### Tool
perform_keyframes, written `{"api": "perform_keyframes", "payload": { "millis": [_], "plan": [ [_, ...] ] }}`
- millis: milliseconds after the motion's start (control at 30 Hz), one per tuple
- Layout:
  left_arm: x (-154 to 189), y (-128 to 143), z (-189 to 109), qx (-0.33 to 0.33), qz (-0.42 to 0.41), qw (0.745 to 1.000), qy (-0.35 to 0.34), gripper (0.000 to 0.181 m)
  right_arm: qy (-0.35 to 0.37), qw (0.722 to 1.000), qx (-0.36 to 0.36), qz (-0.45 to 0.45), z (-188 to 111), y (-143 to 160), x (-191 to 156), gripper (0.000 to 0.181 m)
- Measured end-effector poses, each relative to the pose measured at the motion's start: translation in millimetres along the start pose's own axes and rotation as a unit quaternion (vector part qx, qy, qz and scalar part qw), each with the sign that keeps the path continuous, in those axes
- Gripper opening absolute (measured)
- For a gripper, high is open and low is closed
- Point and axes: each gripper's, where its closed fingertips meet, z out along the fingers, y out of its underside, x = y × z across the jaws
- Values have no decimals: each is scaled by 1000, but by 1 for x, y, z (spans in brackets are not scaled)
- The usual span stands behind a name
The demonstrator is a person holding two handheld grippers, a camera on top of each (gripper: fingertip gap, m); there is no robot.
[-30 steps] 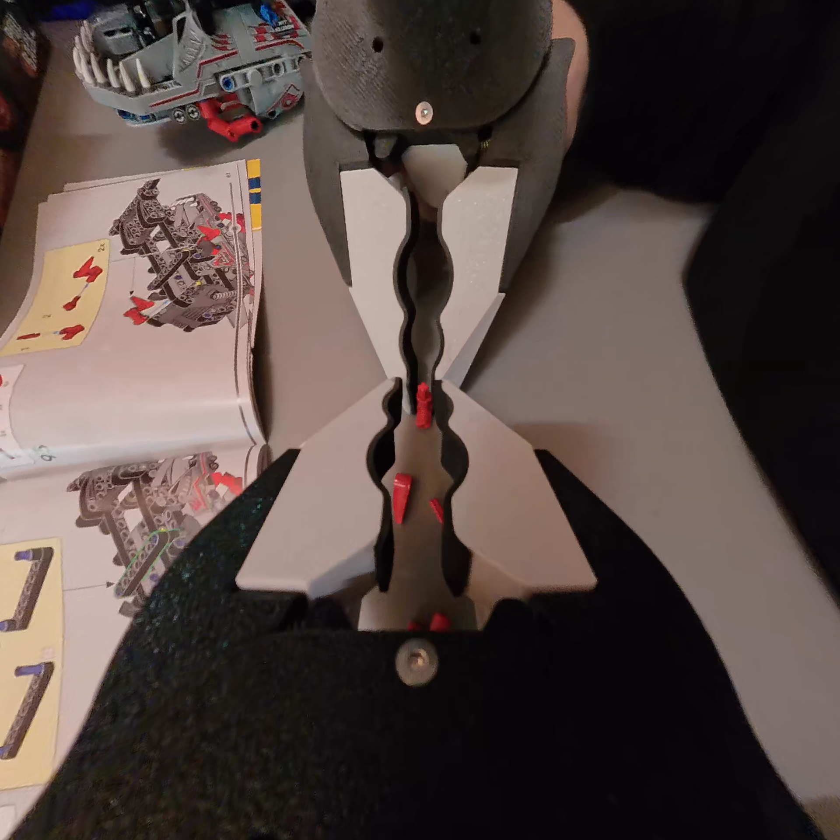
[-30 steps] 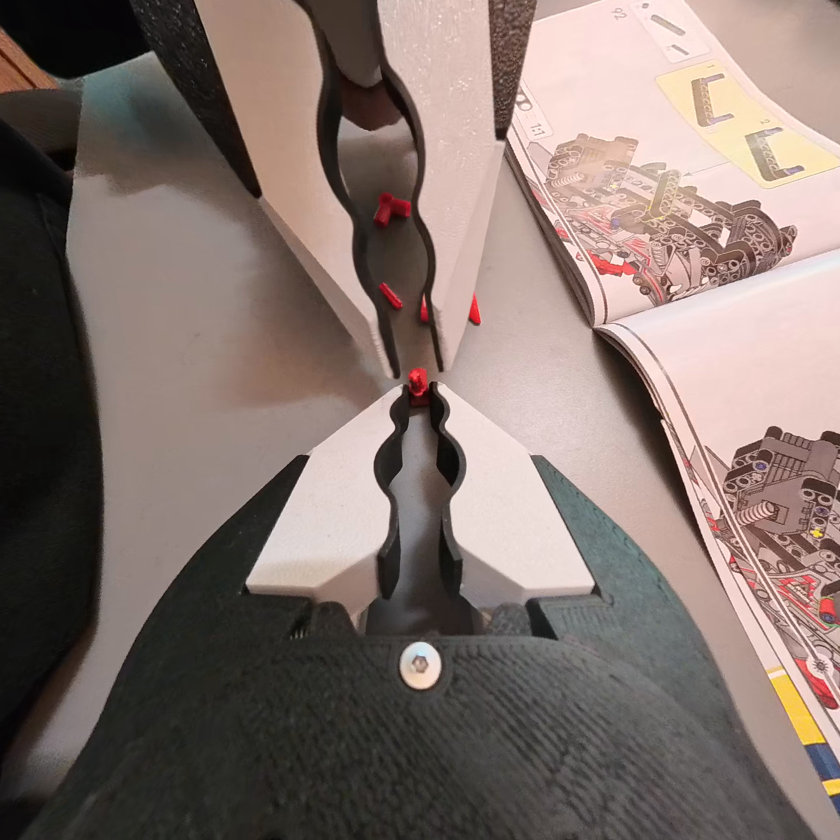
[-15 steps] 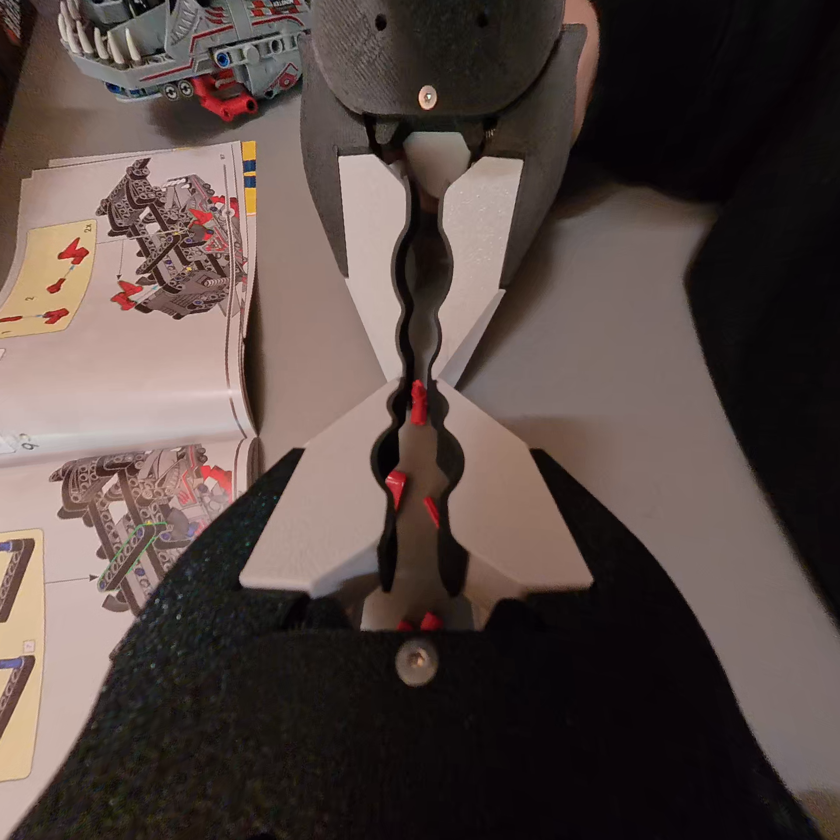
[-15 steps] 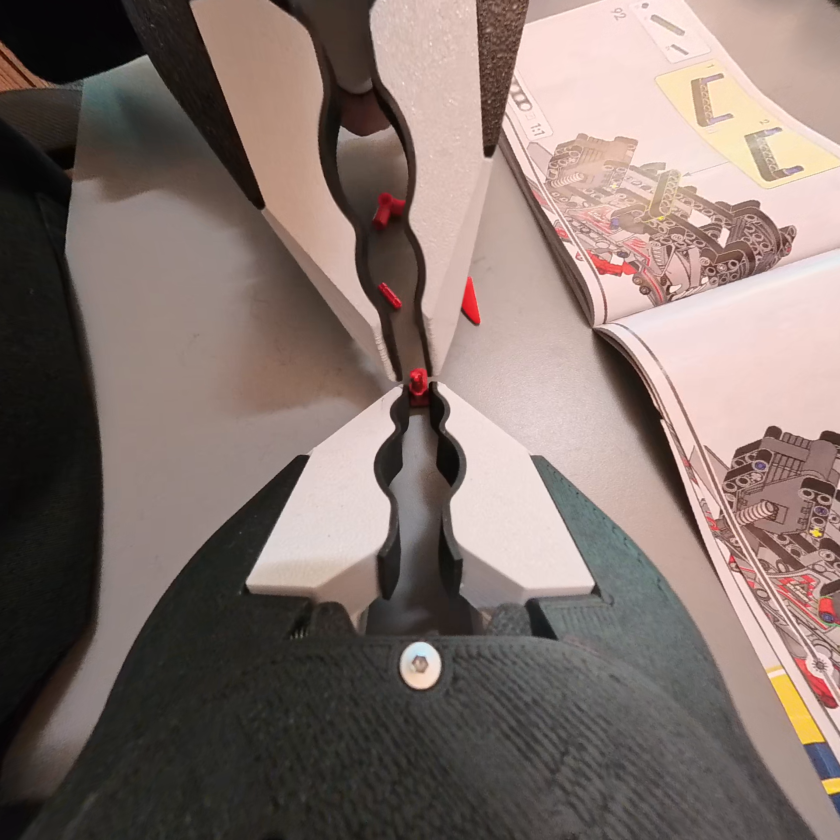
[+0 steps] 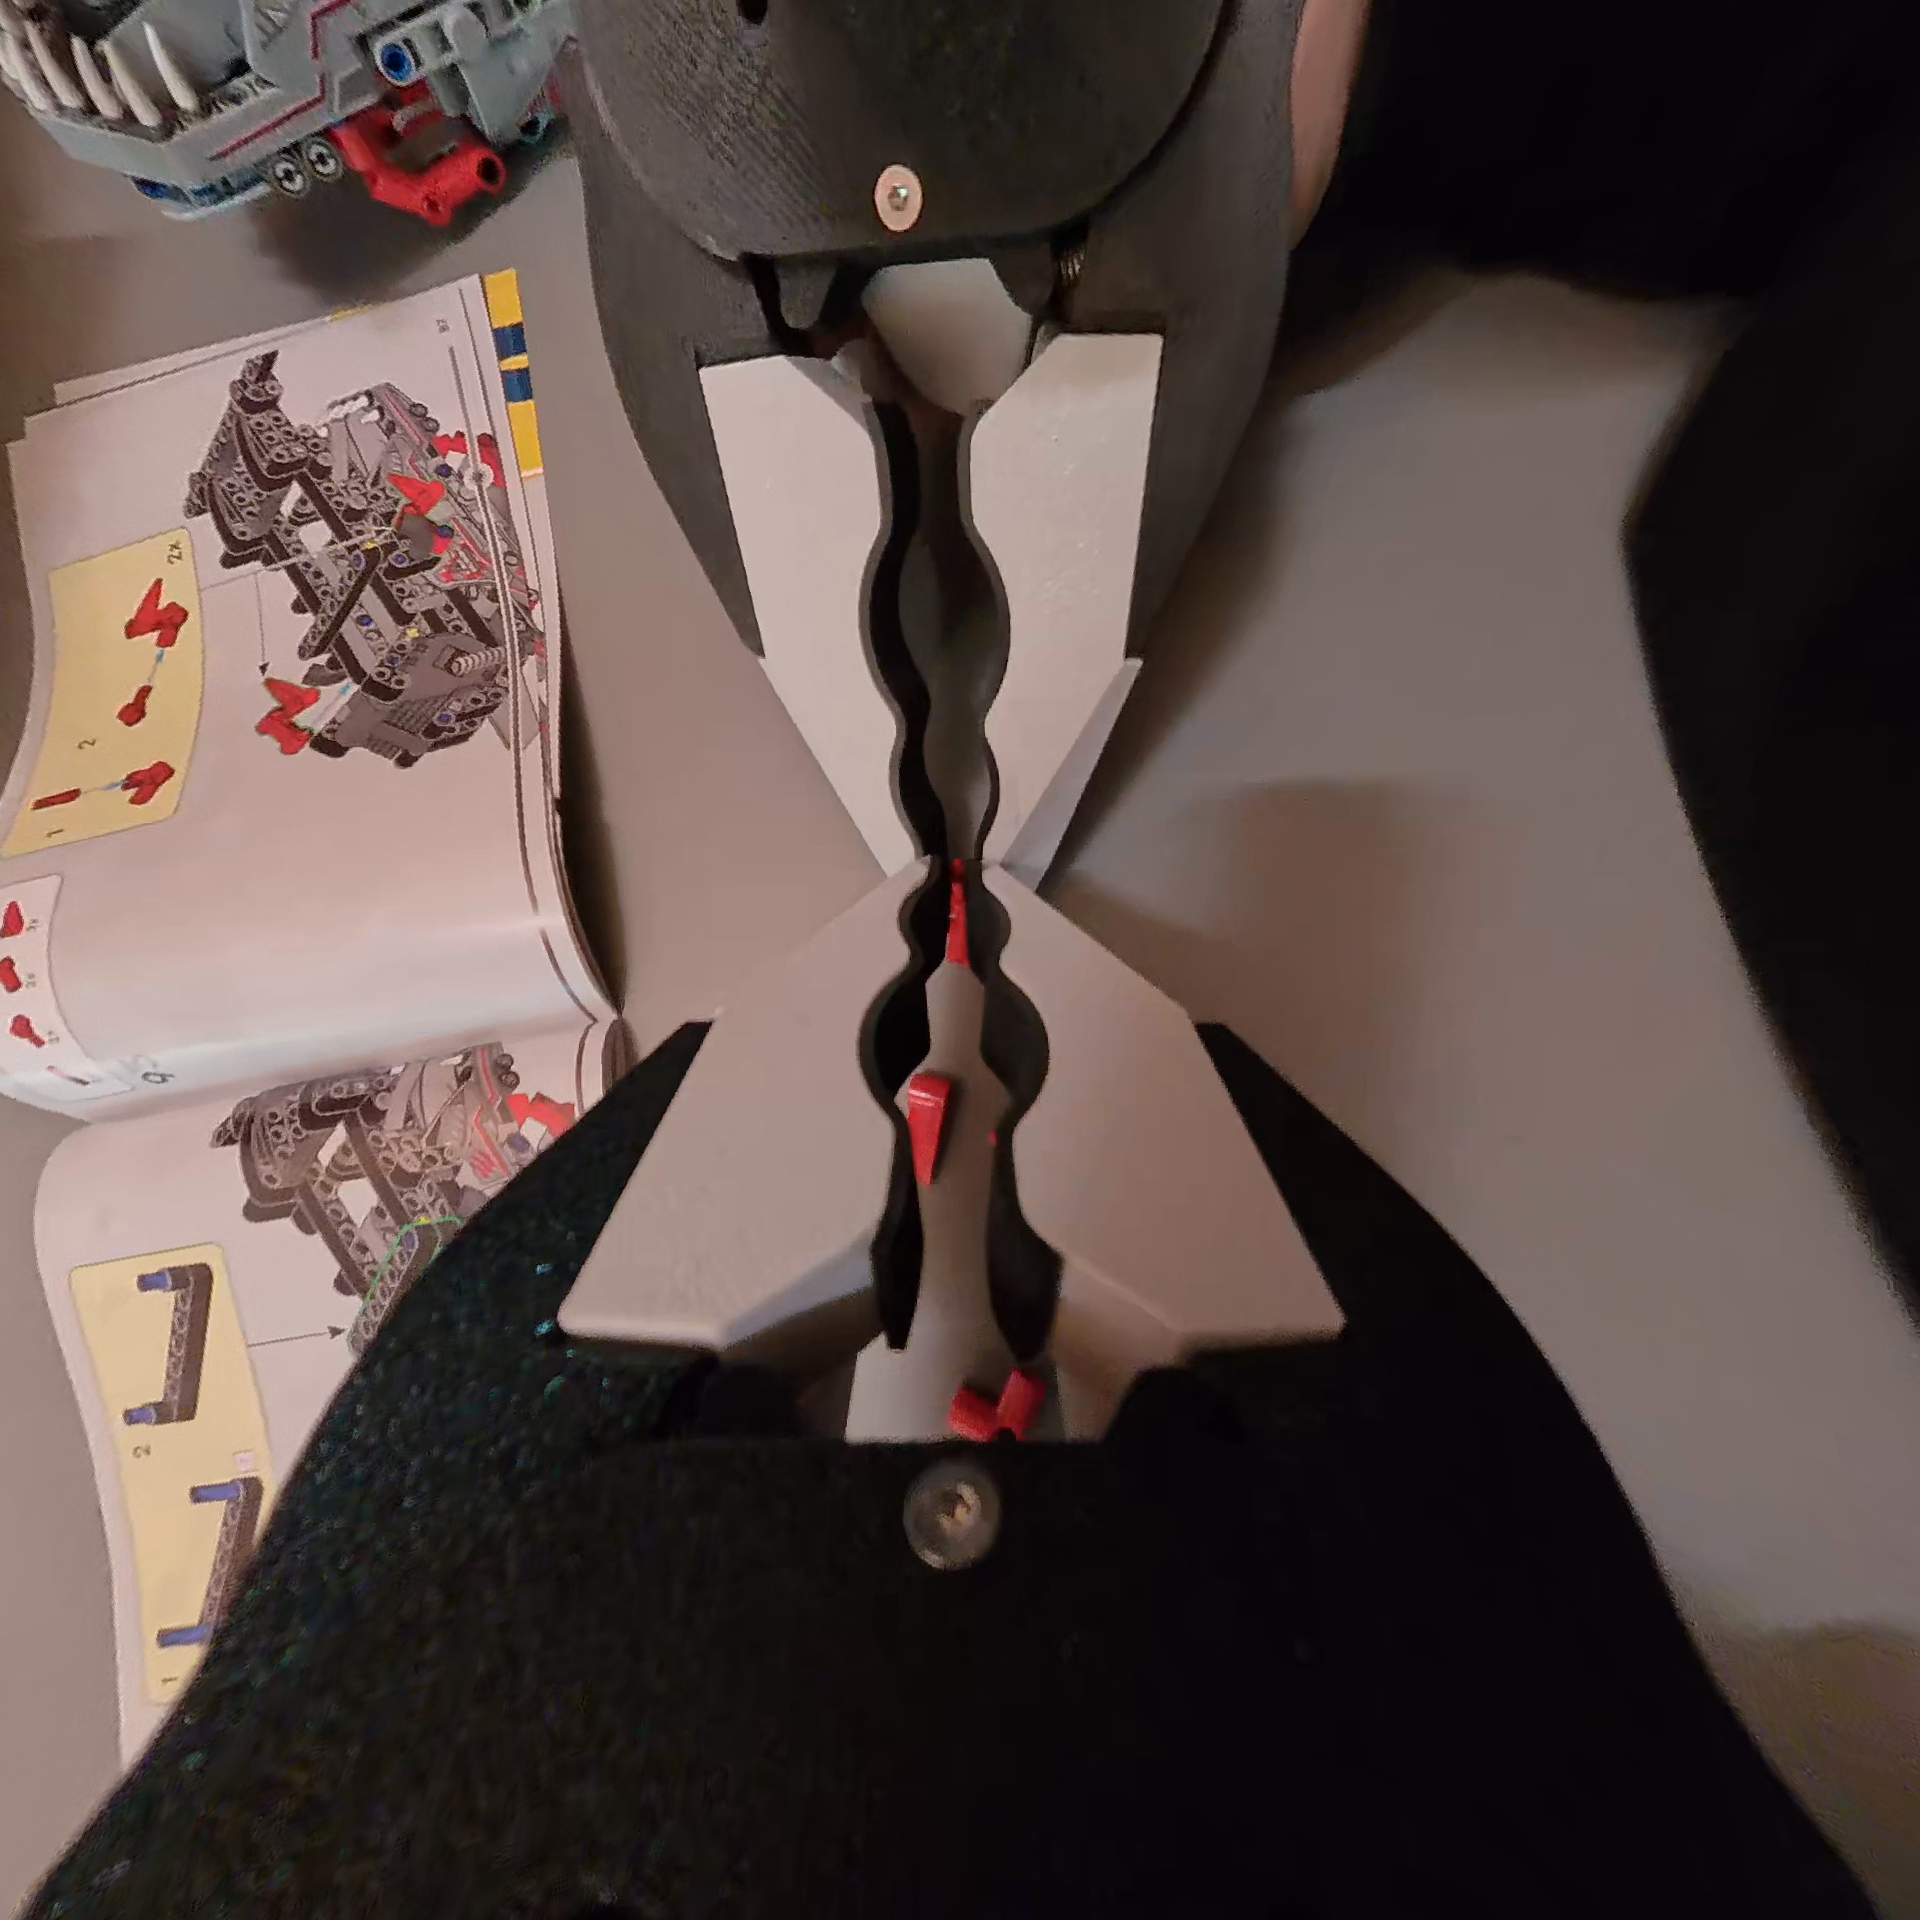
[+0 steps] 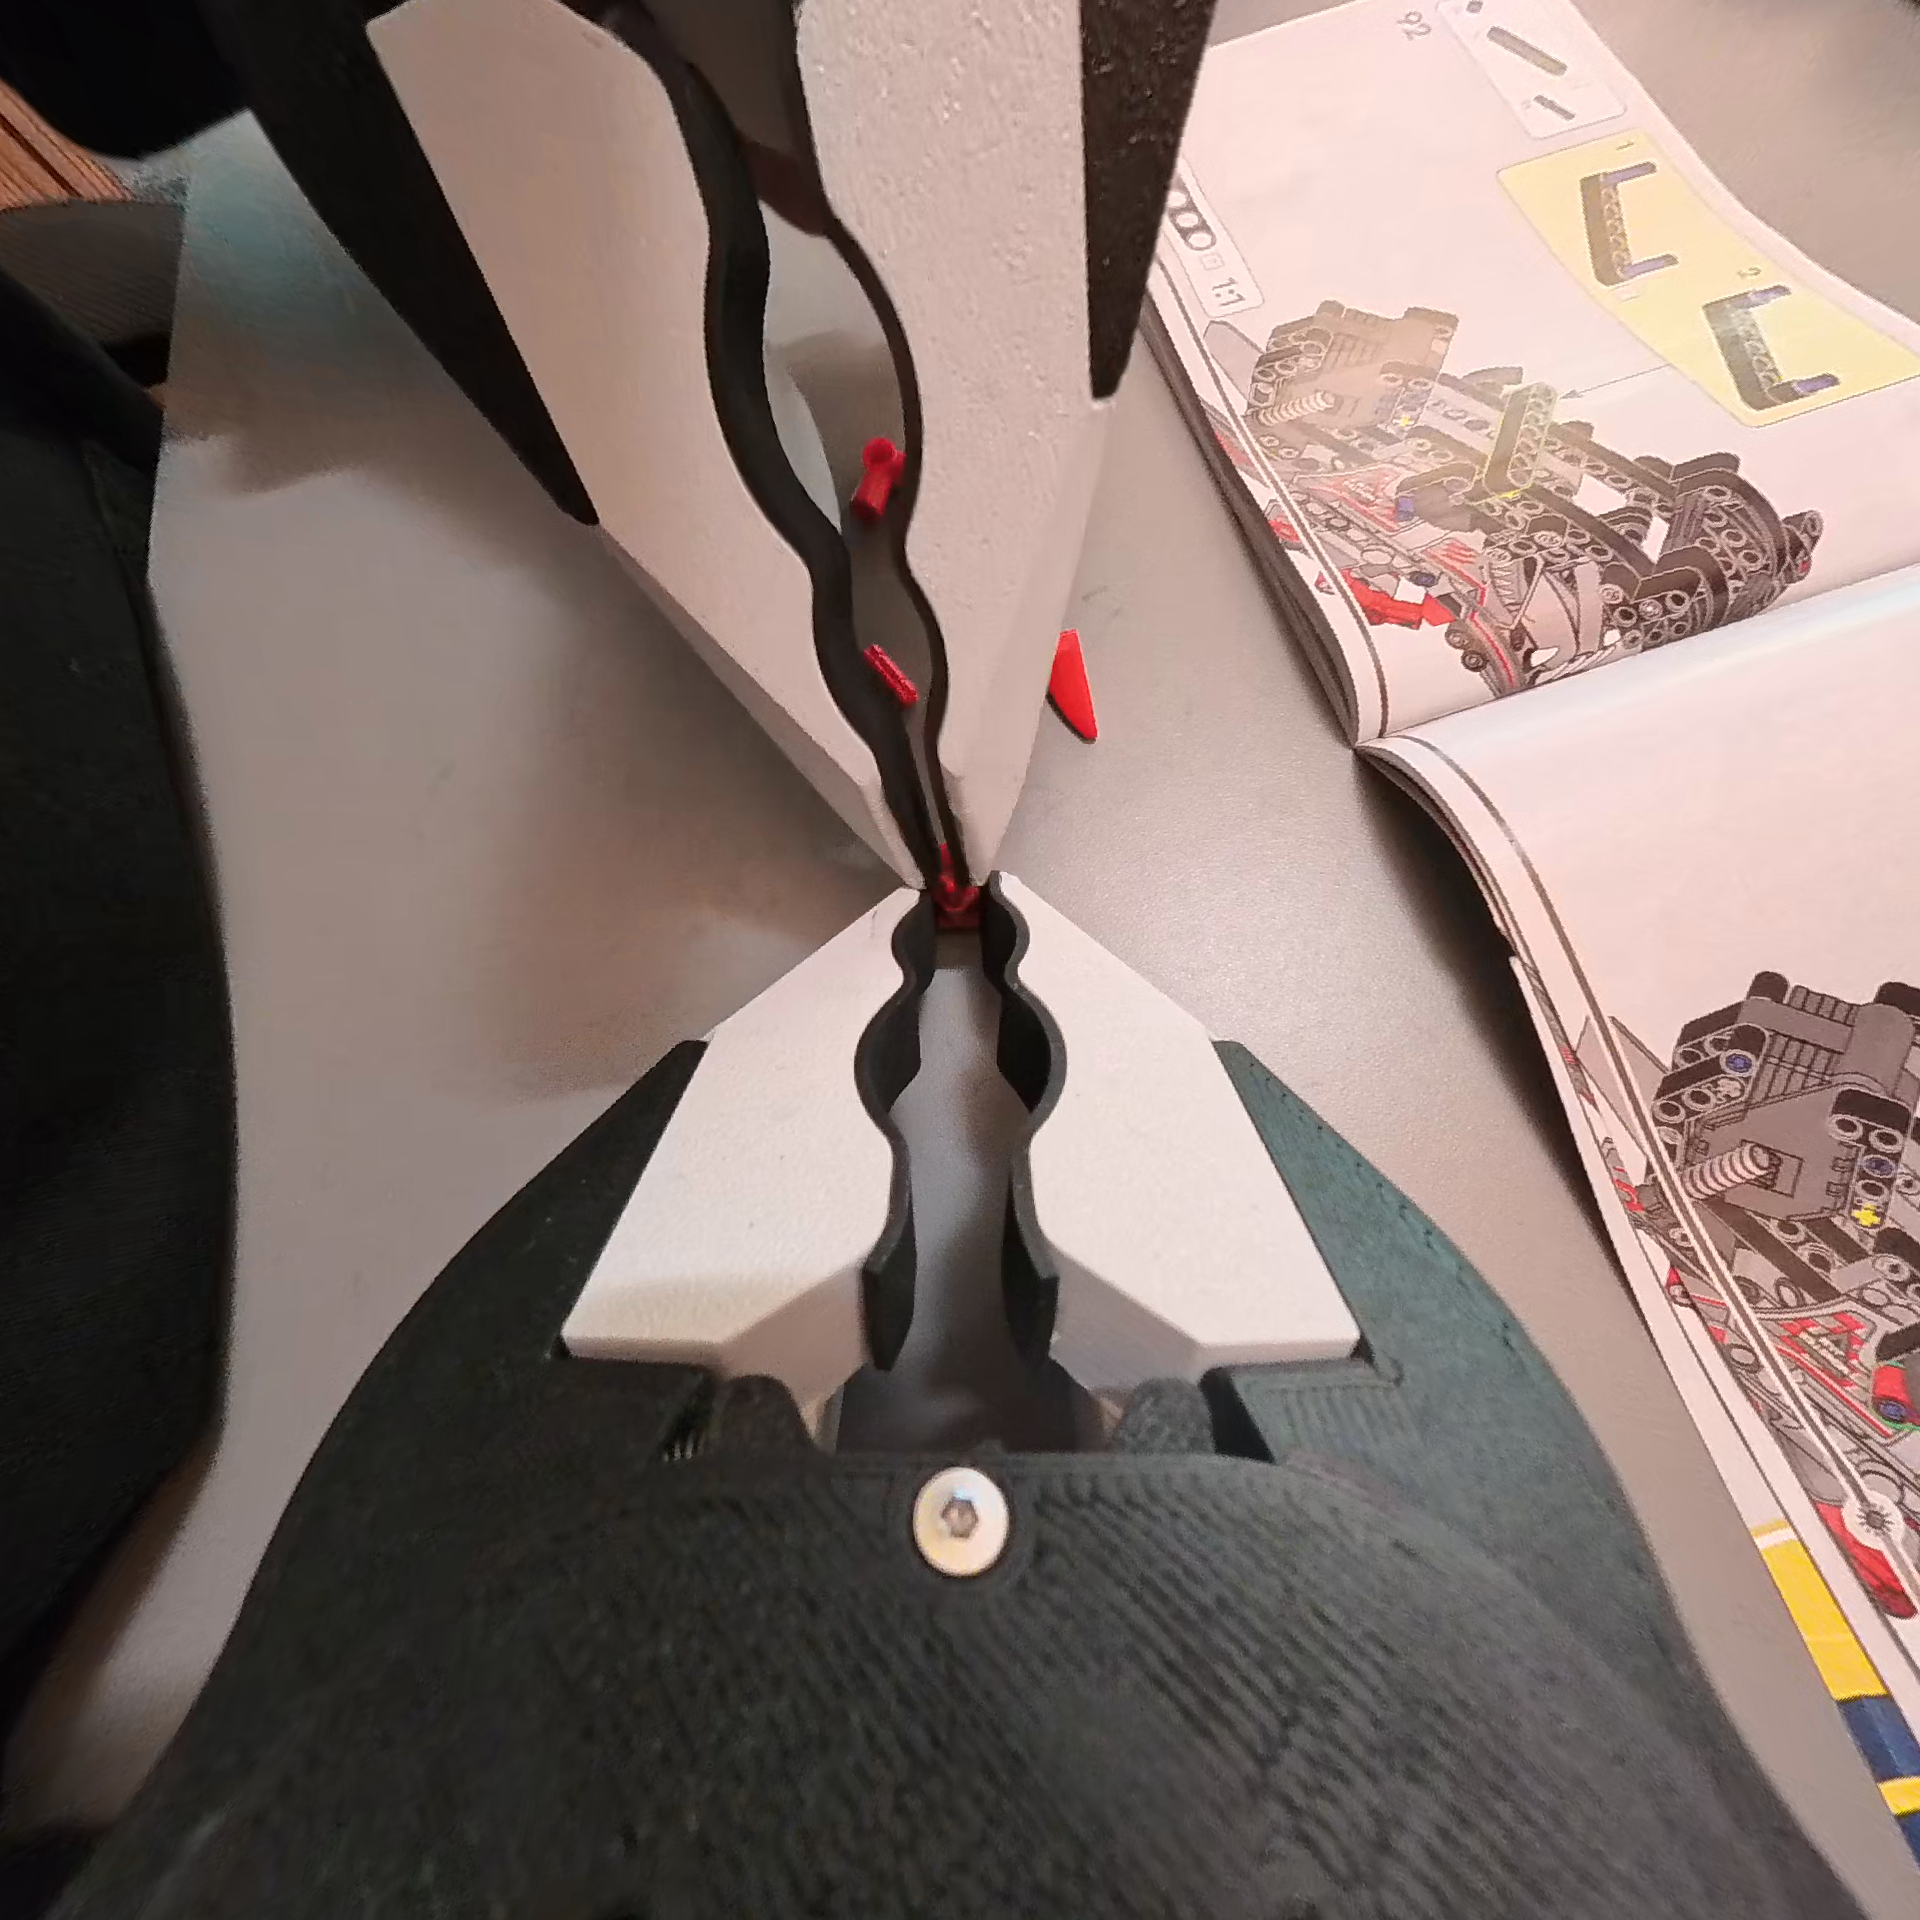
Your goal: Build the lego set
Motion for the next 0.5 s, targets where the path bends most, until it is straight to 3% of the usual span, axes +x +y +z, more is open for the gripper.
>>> {"api": "perform_keyframes", "payload": {
  "millis": [33, 300, 500],
  "plan": [
    [0, 0, 0, -6, -1, 1000, 1, 1, 0, 1000, 0, 0, 0, 0, 0, 7],
    [0, 1, 0, -41, 2, 999, 5, 1, 0, 1000, 0, 0, 0, 0, 0, 7],
    [-11, 0, -10, 100, -139, 985, 5, 0, -6, 1000, 6, 13, -2, -1, 1, 15]
  ]
}}
